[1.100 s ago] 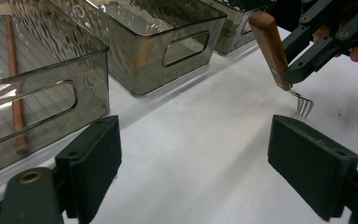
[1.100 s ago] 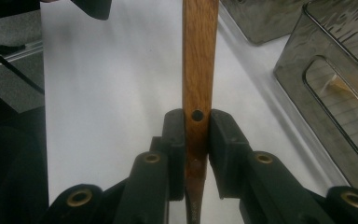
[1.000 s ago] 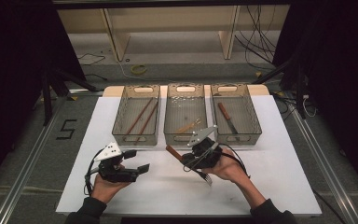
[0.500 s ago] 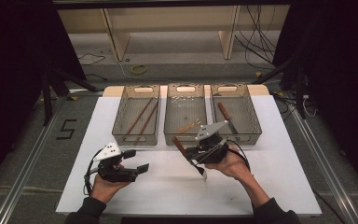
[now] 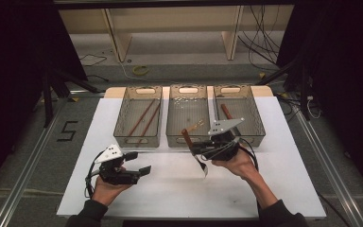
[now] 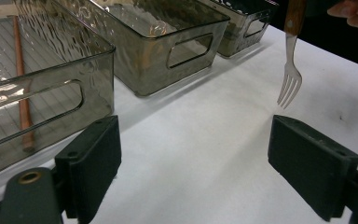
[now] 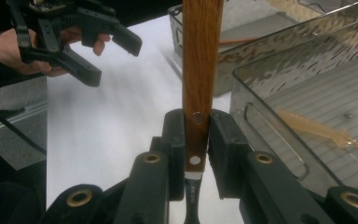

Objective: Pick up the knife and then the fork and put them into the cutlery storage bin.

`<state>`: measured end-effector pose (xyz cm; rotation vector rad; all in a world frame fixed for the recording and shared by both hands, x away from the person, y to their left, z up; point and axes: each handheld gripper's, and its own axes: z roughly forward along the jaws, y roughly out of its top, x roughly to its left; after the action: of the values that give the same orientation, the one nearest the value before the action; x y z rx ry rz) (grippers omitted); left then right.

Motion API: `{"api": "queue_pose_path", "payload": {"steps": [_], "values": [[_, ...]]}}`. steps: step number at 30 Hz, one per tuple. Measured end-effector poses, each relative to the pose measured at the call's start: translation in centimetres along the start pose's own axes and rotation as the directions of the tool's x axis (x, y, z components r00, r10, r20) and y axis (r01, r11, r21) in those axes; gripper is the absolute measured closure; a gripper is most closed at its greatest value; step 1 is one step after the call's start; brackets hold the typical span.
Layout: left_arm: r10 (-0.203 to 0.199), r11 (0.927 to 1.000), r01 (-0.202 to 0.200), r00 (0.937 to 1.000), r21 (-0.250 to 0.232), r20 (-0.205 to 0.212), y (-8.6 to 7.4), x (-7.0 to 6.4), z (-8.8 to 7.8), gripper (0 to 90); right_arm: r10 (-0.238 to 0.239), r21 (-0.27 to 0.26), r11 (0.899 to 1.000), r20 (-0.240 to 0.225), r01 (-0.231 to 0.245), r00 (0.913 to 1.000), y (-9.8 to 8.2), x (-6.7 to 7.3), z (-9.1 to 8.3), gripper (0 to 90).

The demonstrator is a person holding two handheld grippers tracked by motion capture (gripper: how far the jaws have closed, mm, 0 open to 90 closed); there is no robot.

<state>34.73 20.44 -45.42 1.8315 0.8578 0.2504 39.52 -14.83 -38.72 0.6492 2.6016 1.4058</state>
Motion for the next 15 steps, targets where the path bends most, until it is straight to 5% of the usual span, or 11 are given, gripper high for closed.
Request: {"api": "queue_pose_path", "payload": {"steps": [15], "values": [[-0.001,1.0,0.001,1.0,-0.001,-0.001,0.0,0.0,0.0,16.9,0.047,-0.087,0.995,0.105,-0.038,0.9934,2.1,-2.7,-4.7,77.7]]}}
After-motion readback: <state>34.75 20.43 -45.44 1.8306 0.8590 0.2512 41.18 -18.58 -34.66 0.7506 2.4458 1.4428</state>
